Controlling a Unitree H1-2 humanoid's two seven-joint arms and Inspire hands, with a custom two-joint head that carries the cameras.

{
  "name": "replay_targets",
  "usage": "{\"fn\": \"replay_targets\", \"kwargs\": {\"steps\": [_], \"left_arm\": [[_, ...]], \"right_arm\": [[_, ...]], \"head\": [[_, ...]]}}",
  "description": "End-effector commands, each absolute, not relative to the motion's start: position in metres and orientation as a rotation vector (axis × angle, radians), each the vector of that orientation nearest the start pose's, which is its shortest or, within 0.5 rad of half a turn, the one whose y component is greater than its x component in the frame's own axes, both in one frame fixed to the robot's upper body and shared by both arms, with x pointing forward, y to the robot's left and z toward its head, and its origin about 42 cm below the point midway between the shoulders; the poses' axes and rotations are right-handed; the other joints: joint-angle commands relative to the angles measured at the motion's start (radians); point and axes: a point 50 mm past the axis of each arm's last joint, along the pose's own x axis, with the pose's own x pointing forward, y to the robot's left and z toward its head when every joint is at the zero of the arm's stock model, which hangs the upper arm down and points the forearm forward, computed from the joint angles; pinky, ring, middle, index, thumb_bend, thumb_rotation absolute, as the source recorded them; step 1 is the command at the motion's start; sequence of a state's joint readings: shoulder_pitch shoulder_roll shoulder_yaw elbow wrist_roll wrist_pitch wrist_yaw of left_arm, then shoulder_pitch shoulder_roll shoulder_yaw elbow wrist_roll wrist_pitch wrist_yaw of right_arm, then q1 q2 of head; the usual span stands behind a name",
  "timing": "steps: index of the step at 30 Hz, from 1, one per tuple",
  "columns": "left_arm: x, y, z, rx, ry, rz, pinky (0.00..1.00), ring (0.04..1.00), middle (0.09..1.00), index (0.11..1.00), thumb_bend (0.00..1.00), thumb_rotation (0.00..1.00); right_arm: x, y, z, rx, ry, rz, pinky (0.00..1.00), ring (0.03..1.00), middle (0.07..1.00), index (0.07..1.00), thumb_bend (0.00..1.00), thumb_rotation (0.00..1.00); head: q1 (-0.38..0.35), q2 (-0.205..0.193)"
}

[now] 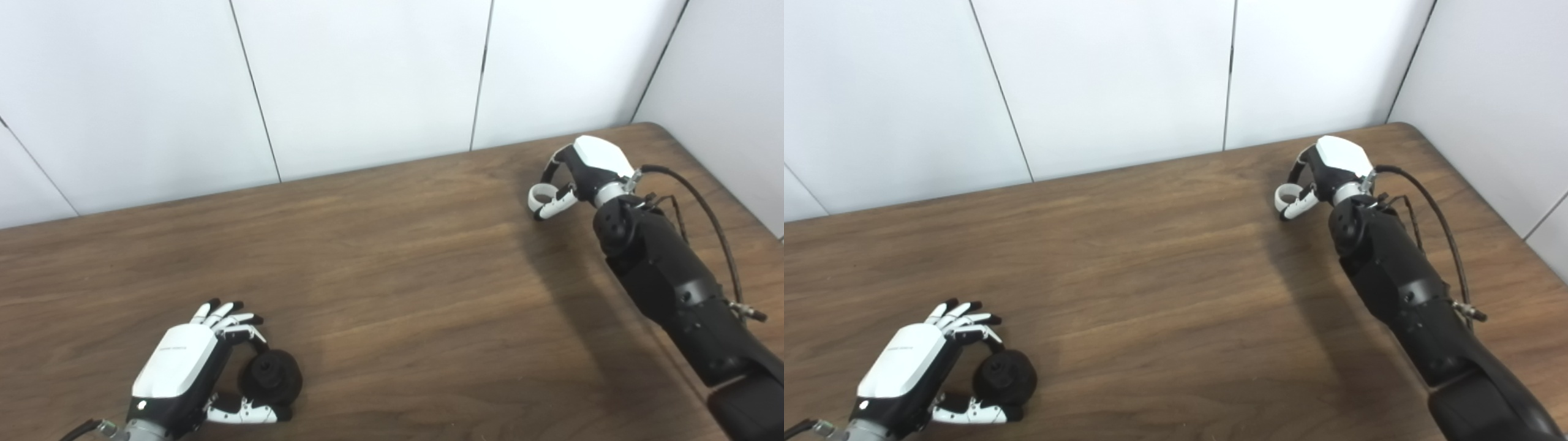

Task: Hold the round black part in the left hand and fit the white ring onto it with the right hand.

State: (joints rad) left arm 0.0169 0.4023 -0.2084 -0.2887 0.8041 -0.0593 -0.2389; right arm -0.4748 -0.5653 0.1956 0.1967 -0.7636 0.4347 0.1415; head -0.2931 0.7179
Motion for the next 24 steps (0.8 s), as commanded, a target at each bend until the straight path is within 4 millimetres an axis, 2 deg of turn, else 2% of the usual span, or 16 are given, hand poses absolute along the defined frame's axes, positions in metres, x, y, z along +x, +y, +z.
{"fn": "replay_targets", "kwargs": {"steps": [1, 12, 16, 18, 24], "left_arm": [[0.268, 0.25, 0.169, 1.212, -0.283, -0.39, 1.0, 0.929, 0.812, 0.488, 0.52, 0.06], [0.264, 0.229, 0.166, 1.21, -0.291, -0.394, 1.0, 0.922, 0.809, 0.489, 0.52, 0.06], [0.263, 0.222, 0.166, 1.21, -0.286, -0.397, 1.0, 0.926, 0.812, 0.489, 0.52, 0.06], [0.261, 0.218, 0.166, 1.204, -0.286, -0.396, 1.0, 0.925, 0.813, 0.488, 0.52, 0.06], [0.257, 0.203, 0.165, 1.2, -0.276, -0.39, 1.0, 0.929, 0.814, 0.488, 0.52, 0.06]], "right_arm": [[0.426, -0.356, 0.259, -1.382, 0.056, -0.18, 0.94, 0.943, 0.855, 0.488, 0.52, 0.14], [0.382, -0.263, 0.305, -1.402, -0.251, 0.081, 0.99, 0.954, 0.864, 0.486, 0.52, 0.14], [0.367, -0.24, 0.309, -1.389, -0.328, 0.16, 1.0, 0.95, 0.864, 0.485, 0.52, 0.14], [0.353, -0.217, 0.309, -1.378, -0.364, 0.229, 1.0, 0.952, 0.867, 0.485, 0.52, 0.14], [0.32, -0.177, 0.302, -1.355, -0.453, 0.396, 0.99, 0.944, 0.865, 0.485, 0.52, 0.14]], "head": [[0.016, 0.001], [0.097, 0.007], [0.115, 0.011], [0.133, 0.017], [0.182, 0.036]]}}
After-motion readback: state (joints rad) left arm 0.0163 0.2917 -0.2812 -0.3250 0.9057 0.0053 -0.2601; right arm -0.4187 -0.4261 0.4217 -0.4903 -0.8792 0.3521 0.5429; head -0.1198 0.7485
